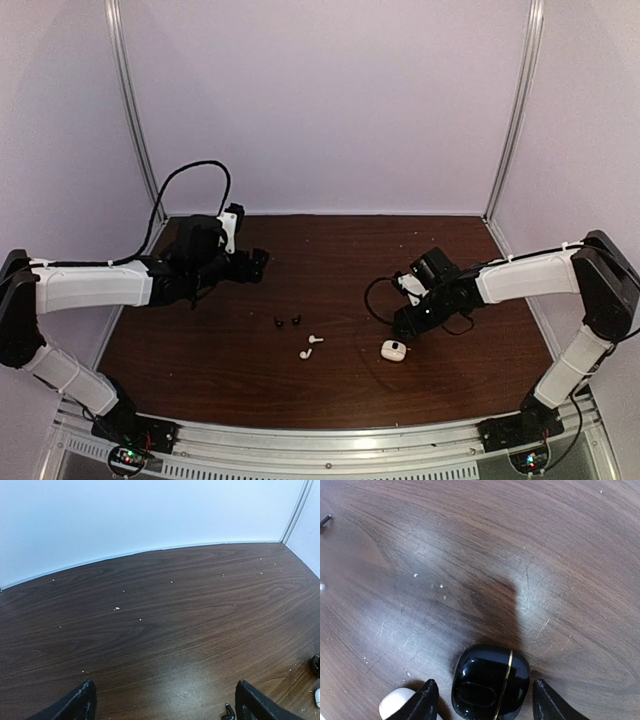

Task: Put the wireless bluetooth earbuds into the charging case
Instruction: Pick up the charging case from the center of the board.

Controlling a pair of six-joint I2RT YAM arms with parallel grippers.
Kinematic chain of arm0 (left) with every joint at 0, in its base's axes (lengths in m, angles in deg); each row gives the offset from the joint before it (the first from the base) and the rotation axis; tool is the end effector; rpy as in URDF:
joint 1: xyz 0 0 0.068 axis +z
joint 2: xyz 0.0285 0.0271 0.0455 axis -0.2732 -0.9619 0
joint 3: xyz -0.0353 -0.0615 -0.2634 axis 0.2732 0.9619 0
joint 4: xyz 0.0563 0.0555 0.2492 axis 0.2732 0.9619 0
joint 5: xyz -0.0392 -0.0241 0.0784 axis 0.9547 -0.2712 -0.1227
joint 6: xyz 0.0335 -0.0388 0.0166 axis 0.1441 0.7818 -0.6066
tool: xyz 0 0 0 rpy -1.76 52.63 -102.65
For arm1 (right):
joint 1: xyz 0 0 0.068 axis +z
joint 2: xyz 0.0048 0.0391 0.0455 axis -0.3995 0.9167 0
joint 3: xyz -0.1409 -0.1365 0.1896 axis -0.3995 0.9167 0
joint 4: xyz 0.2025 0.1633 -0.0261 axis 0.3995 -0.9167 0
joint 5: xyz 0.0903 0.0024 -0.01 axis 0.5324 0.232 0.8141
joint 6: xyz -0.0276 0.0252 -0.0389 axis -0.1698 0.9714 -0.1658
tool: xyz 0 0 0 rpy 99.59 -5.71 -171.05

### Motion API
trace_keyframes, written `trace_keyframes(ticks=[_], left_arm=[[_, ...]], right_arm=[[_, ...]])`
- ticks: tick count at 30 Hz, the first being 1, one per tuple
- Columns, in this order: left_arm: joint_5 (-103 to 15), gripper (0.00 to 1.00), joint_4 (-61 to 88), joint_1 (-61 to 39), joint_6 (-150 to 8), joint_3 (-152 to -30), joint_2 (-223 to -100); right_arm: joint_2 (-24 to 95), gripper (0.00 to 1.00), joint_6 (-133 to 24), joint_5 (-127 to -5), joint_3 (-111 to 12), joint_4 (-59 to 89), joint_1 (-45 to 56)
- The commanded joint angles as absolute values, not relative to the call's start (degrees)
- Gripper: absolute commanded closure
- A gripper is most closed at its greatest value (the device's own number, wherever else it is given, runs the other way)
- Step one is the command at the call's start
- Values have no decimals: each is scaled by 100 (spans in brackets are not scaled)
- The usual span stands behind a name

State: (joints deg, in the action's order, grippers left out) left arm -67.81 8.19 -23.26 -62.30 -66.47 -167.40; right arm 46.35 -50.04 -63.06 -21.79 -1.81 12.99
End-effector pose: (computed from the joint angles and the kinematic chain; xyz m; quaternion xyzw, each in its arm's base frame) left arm 0.2494 -0.1907 0.2410 0.0682 0.8413 -0.1596 0.5119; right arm 0.2365 0.1832 0.1531 -0.2317 0.9381 0.1783 0.1856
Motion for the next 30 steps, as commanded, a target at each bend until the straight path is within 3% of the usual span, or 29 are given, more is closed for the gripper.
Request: trace_keyframes(ticks=[1,7,14,20,30], left_arm=[[-6734,2,493,-2352,-6312,-6713,-16770],[-6717,2,494,-2352,-6255,-6771,-16855],[-6605,2,503,-2352,-6153,-6852,-16926],[-5694,2,456,-2343,-6246,-6913,-16877],[-3692,7,455,-2325,-5790,-6874,-16538]], right_arm=[[4771,41,-4992,-6484,-2109,-48,1335],[4835,44,-5100,-6597,-2115,-176,1345],[4827,58,-5334,-6699,-2244,-327,1338],[4523,65,-5935,-6657,-2676,-299,1531],[3597,66,-7752,-6975,-3133,139,2970]])
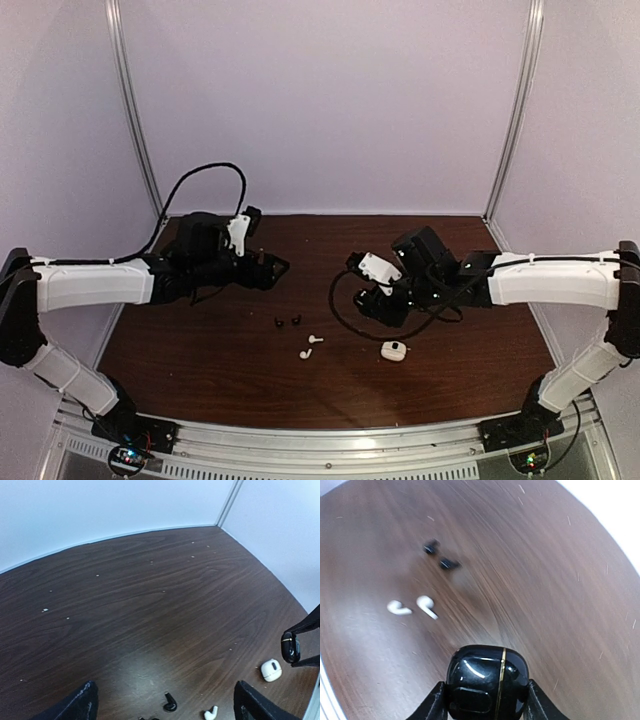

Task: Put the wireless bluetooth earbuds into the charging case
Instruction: Pick up the charging case from the center of the board, then pass from the right arm to the left

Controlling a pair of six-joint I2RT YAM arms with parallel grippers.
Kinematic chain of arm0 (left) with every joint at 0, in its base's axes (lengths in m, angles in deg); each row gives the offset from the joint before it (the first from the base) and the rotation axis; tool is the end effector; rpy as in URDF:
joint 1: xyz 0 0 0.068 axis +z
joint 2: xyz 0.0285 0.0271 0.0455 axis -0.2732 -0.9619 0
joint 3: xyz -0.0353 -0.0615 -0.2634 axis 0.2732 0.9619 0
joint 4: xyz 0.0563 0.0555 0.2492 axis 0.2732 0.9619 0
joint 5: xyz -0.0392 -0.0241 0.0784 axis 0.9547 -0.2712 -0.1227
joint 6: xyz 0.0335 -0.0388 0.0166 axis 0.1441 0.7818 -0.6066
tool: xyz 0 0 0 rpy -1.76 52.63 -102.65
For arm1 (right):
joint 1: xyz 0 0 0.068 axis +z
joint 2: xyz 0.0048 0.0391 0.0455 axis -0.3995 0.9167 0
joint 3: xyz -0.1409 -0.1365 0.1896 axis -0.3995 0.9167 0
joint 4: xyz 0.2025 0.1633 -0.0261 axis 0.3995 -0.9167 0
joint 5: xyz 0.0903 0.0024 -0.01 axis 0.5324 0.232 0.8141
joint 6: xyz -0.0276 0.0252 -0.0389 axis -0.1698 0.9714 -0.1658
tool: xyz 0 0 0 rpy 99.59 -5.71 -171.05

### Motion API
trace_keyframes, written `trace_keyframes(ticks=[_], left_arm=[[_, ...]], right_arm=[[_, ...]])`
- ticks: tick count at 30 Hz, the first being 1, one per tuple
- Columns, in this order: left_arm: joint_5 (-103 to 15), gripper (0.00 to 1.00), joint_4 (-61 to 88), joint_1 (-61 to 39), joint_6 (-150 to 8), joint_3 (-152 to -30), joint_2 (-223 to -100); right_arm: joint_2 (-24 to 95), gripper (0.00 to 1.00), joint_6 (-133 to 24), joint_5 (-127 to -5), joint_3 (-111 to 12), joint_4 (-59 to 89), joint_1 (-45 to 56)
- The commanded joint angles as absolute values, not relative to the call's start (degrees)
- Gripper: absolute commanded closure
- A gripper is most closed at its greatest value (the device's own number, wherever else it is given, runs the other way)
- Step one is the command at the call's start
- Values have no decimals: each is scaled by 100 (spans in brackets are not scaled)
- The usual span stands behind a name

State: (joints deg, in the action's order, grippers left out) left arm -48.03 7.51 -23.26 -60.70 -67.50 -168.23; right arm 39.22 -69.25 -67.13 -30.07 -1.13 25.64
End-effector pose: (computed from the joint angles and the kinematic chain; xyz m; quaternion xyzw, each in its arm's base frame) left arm 0.2463 -0.2038 0.2434 0.1471 0.8315 -0.2982 0.4451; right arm 0.2045 0.2428 0.2325 -0.4596 0.8031 0.1802 0.3336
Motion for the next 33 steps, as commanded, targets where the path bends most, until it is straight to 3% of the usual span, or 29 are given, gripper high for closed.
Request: trace_keyframes(ticks=[1,13,33], left_arm=[[-3488,8,399,-2325,-5711,-6807,-16486],[-1136,26,777,-2396,-5512,-6834,-16180],[-942,45,1079,-3319,-5774,-7409,-17006]], right_arm=[[3522,66,-7876,-6973,-3145,175,3084],[3366,69,-8728,-7954,-3596,-74,4463],[3844,71,-8827,-8561,-4016,-504,4826]])
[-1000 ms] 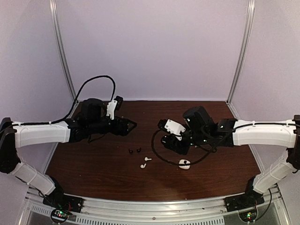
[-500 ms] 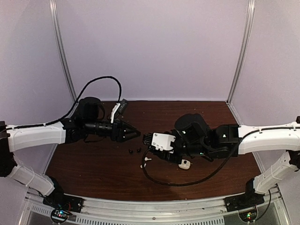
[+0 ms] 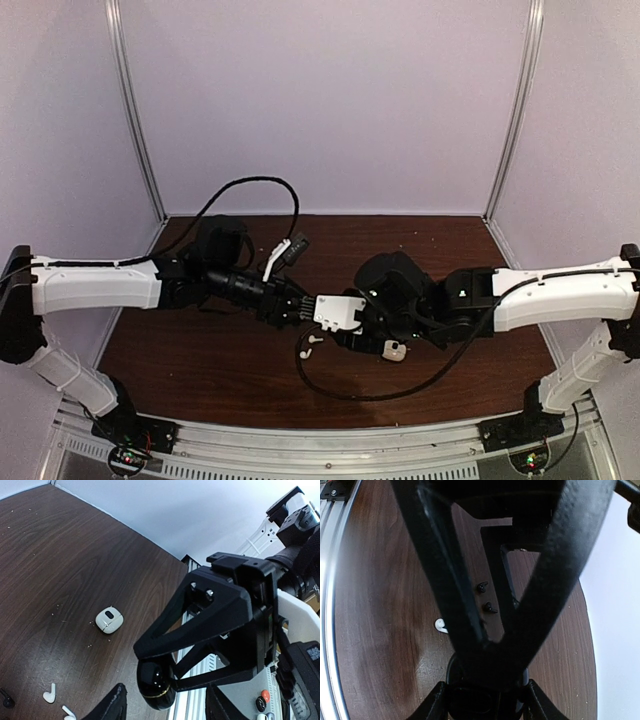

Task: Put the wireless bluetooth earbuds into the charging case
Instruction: Pass from the right arm to the left

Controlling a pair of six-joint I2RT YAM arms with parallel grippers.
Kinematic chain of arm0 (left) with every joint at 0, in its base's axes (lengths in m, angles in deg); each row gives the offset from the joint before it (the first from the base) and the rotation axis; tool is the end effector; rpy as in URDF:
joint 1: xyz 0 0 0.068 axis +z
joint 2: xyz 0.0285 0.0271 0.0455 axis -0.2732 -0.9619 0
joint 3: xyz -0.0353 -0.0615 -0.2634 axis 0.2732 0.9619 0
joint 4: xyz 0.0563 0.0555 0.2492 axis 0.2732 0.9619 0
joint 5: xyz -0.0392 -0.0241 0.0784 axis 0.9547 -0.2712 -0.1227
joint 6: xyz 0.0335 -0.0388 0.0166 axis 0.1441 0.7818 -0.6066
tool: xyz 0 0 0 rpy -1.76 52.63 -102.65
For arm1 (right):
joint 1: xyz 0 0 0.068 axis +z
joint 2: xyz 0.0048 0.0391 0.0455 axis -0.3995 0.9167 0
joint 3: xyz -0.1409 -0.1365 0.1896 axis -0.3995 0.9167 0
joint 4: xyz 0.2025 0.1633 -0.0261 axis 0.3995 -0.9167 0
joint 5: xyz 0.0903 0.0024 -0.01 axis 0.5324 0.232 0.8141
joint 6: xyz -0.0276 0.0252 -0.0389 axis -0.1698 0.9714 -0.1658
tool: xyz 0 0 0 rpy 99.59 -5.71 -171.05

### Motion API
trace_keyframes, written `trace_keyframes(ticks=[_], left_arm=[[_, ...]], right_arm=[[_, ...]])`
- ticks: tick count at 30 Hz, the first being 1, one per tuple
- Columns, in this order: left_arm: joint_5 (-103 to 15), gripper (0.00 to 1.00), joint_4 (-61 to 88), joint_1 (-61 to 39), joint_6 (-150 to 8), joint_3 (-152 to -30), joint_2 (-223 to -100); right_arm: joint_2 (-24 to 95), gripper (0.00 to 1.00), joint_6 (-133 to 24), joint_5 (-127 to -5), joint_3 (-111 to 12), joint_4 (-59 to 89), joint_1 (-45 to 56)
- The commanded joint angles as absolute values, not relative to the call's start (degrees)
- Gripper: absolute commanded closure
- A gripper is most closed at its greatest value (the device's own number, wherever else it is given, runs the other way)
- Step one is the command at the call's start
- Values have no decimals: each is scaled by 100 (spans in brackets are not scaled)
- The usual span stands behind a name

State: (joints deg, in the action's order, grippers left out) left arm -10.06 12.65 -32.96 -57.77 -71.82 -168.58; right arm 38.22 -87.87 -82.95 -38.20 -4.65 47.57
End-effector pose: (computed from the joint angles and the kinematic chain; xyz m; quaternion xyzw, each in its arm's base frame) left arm 0.1909 -0.2547 0.2624 0.3513 0.7358 -0.5394 0.2102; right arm 0.1115 0.3077 0.2795 -0.6567 0.6219 0.0898 0.4169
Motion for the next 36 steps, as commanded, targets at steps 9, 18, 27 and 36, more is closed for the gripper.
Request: trace_keyframes(ticks=[9,18,27,36], left_arm=[[-754,53,852,-3340,-5533,-7447,-17225],[-668,62,778,-3436,-5465,-7491,-17407],[-768,78,745,-3460,-5418,-7519,-17463],[-829,92,603,-3459,-5675,-7456,-17247]], right_arm=[[3856,71,-8890,-8705,-4016,-488,4895],[3894,71,-8894,-8850,-4014,-451,4950],[3858,71,-8898,-8939,-3977,-424,4976],[3421,41,-8627,-8914,-3603,-17,4901]])
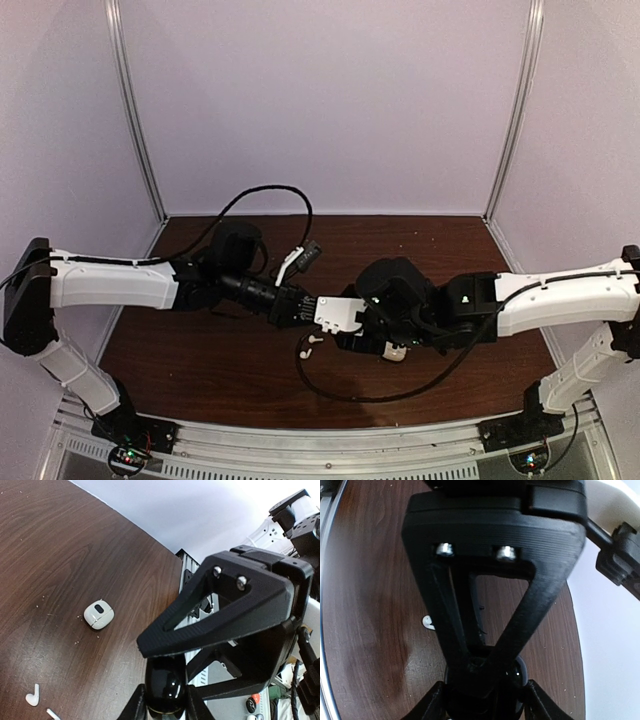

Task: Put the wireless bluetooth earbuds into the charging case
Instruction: Pass from the right arm to the left, then pass from the left arm to the right

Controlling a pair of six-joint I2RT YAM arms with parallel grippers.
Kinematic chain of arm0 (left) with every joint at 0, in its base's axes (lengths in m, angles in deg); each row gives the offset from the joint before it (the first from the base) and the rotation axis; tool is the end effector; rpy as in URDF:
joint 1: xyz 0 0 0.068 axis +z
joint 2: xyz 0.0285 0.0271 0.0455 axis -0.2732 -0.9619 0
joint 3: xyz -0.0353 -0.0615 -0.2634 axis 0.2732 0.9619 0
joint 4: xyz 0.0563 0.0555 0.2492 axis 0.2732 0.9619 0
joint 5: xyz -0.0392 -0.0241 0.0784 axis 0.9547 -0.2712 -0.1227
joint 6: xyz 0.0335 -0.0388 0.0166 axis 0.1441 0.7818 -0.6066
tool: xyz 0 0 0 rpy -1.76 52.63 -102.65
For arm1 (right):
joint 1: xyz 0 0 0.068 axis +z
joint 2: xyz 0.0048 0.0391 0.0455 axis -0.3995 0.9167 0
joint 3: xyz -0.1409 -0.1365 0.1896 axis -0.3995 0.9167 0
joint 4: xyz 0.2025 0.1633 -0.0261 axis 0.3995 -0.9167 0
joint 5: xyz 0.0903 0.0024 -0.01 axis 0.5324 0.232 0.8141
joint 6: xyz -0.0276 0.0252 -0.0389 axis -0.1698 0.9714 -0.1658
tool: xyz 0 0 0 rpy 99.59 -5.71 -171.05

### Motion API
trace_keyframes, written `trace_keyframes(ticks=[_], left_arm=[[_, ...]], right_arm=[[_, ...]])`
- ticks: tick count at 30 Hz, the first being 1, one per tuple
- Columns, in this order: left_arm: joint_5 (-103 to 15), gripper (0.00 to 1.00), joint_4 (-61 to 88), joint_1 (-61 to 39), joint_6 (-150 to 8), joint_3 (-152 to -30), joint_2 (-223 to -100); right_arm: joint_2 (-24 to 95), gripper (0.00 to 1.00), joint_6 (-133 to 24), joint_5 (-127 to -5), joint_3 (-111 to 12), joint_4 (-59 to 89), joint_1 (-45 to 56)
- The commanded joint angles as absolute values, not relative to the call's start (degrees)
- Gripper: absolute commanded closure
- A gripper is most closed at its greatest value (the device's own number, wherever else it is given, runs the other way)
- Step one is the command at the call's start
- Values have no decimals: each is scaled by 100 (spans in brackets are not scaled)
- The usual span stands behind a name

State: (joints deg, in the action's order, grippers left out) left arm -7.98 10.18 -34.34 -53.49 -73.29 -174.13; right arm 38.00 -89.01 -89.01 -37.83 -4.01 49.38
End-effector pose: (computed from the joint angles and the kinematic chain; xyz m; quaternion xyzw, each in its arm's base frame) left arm 0.1955 -0.2736 0.2454 0.3371 0.7448 -0.5530 0.1611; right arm 0.1049 0.3089 0.2800 -0.6526 0.6177 0.0490 0.4360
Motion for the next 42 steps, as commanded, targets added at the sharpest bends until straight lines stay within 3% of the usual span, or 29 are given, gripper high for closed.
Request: trace_keyframes(ticks=[1,6,12,15,24,28,34,42], left_arm=[[-855,93,603,-3453,-5714,-7456,-17196],[-897,94,364,-3455,-5878,-7376,-16997],[-1127,96,-91,-3454,-6340,-7142,-16577],[-1137,96,-469,-3450,-6528,-6993,-16363],[-824,97,-1417,-3450,-6700,-6898,-16259],[-779,97,-1823,-3449,-6582,-6850,-16258],[-707,98,-2298,-3459,-6311,-6825,-16389],[-642,99,-2828,-3506,-6031,-6769,-16497]], right_arm=[[3307,37,-8570,-8831,-3507,61,4846],[2526,21,-8202,-8146,-2892,717,4509],[1319,11,-7435,-6845,-1769,2287,3890],[907,1,-7071,-6900,-1121,3199,3830],[1347,0,-5465,-4632,-1690,2928,2789],[1533,6,-5531,-3969,-1774,3102,2778],[1783,32,-5638,-3293,-1818,3611,2743],[2070,45,-5395,-3163,-1829,4331,2730]])
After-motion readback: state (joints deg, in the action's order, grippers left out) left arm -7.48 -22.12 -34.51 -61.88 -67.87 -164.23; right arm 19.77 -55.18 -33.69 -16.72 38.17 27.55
